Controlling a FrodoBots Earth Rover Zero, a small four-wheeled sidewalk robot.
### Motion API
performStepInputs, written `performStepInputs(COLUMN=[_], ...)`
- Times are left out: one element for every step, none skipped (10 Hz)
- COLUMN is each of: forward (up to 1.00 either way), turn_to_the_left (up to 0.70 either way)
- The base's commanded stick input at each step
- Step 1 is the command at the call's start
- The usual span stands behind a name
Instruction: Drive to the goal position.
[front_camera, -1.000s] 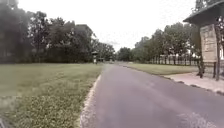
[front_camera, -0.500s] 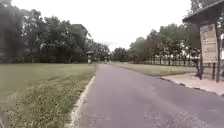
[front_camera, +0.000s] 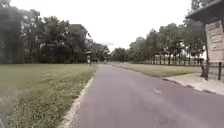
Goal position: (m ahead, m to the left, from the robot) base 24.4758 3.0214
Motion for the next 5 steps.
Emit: performStepInputs(forward=[0.70,0.70,0.70,0.70,0.70], turn_to_the_left=[0.00,0.00,0.00,0.00,0.00])
